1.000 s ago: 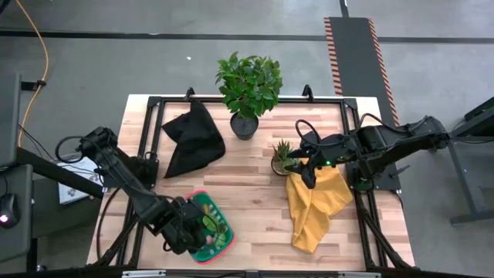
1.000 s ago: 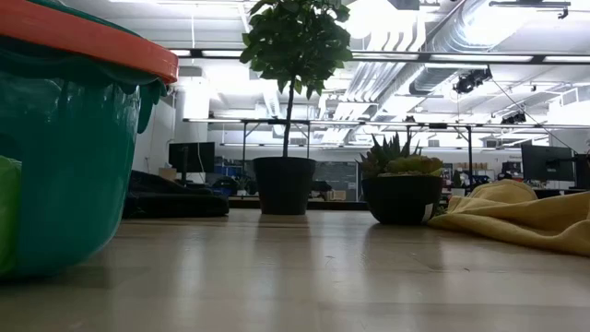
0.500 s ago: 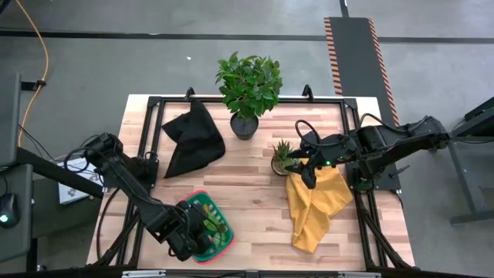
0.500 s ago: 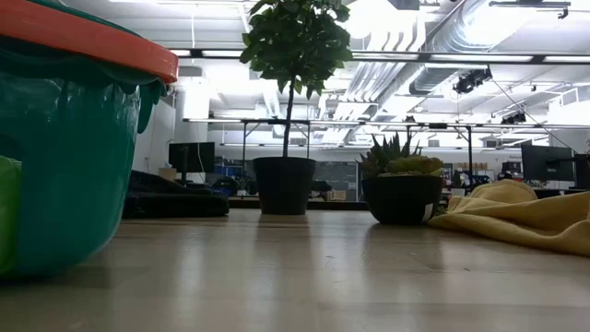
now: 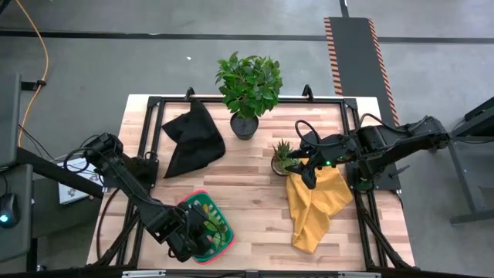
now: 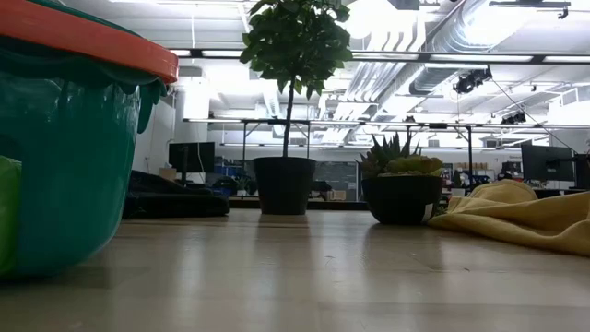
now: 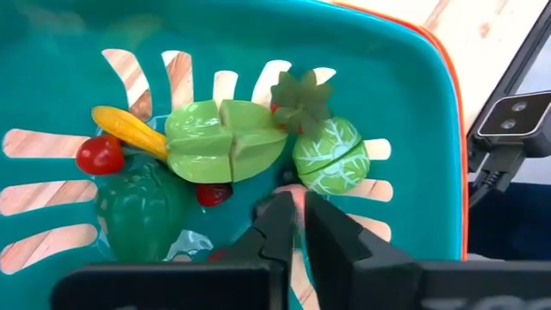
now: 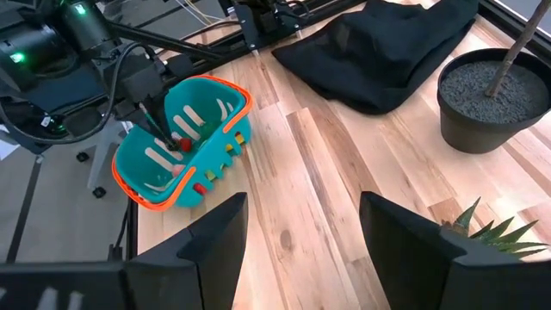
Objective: Pick and placing Produce into tupperware
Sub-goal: Put the black cherry into the blue basket, then return to Home Position
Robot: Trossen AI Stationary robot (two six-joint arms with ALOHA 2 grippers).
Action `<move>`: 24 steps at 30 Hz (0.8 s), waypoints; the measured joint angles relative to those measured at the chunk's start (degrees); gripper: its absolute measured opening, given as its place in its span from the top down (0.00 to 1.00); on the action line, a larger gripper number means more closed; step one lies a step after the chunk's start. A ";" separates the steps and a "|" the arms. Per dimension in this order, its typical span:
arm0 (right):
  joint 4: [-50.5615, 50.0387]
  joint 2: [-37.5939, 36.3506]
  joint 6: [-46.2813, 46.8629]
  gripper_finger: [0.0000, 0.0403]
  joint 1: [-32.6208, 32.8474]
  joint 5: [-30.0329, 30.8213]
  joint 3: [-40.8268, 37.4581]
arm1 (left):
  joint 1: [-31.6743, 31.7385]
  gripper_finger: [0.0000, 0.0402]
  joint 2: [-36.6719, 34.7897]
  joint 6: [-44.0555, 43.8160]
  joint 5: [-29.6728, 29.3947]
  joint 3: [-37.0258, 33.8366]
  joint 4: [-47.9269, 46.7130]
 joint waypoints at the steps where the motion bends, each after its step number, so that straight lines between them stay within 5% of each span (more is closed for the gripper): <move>1: 0.00 0.00 -0.03 0.46 0.00 0.00 -0.01 | 0.00 0.93 0.00 0.00 0.02 0.01 0.26; 11: -0.70 0.00 -0.35 0.46 0.00 -0.01 -0.01 | 0.02 0.70 -1.22 -2.81 -1.23 0.54 -0.63; 19: -1.47 0.00 -0.52 0.46 -0.66 -0.01 -0.01 | 0.42 0.82 -15.04 0.26 -21.88 3.52 -8.76; 24: -1.55 0.00 -0.41 0.46 -1.97 0.00 -0.01 | 1.76 0.95 -25.04 15.56 -28.96 3.61 -3.90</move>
